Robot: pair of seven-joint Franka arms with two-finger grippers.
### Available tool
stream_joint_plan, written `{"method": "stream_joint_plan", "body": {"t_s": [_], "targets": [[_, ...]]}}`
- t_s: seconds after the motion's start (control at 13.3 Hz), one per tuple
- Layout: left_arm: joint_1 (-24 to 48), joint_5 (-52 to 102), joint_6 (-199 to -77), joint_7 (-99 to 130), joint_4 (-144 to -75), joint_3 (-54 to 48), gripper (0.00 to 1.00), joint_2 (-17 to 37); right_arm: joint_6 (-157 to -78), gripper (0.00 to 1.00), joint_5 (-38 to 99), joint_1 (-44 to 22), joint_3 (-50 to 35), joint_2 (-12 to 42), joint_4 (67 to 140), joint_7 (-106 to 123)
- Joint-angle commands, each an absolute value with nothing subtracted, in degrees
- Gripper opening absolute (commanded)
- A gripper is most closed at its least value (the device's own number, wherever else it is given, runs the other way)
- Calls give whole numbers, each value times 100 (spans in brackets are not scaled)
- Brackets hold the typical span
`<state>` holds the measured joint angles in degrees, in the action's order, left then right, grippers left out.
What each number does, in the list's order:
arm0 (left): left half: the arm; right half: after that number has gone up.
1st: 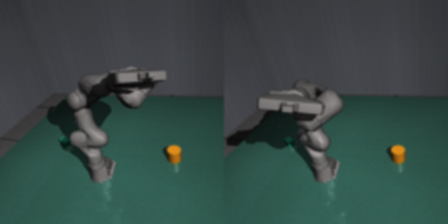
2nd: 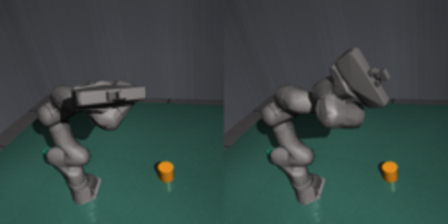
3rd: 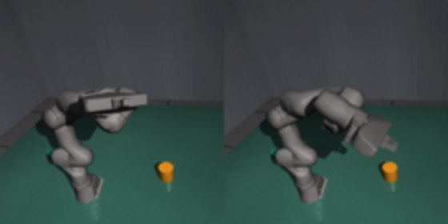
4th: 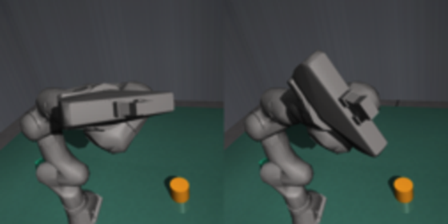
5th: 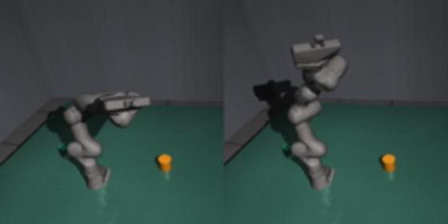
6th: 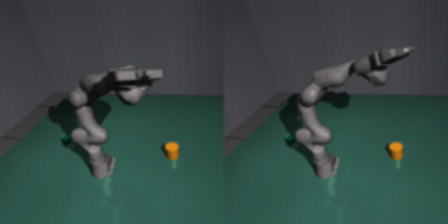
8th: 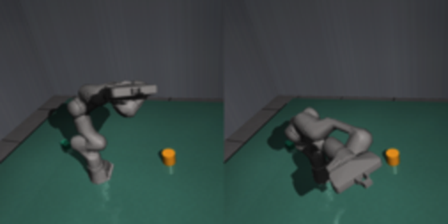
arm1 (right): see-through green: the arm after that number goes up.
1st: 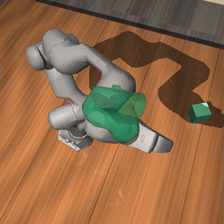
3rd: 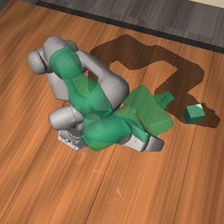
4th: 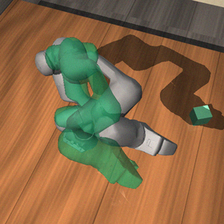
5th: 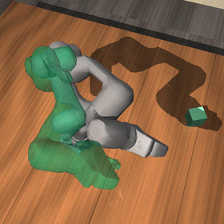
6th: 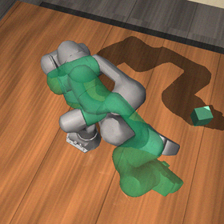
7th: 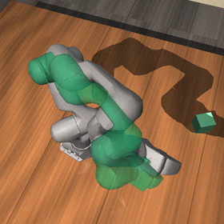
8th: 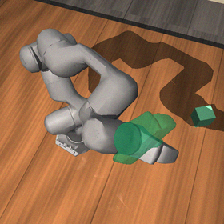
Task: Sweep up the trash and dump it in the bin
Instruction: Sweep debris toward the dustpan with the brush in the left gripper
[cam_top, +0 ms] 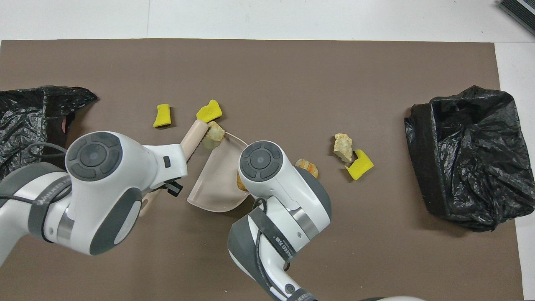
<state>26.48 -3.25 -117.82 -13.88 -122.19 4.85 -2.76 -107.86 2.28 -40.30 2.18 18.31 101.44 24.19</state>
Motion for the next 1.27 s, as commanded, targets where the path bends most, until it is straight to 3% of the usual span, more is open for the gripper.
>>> {"method": "stream_joint_plan", "body": {"t_s": [0.0, 0.52, 0.75, 1.2], "targets": [[2418, -334, -12102, -2125, -11797, 457, 0, 279, -10881, 0, 141, -4025, 193, 1793, 10195, 2259], [1996, -666, -12490, -2943, -10390, 457, 0, 1801, -10890, 0, 141, -4034, 193, 1793, 10195, 2250], [2074, -650, -12420, -3023, -10686, 448, 0, 1785, -10890, 0, 141, -4034, 193, 1793, 10195, 2259], [1916, -615, -9909, -2639, -10714, 448, 0, 1258, -10890, 0, 141, -4034, 193, 1793, 10195, 2259]]}}
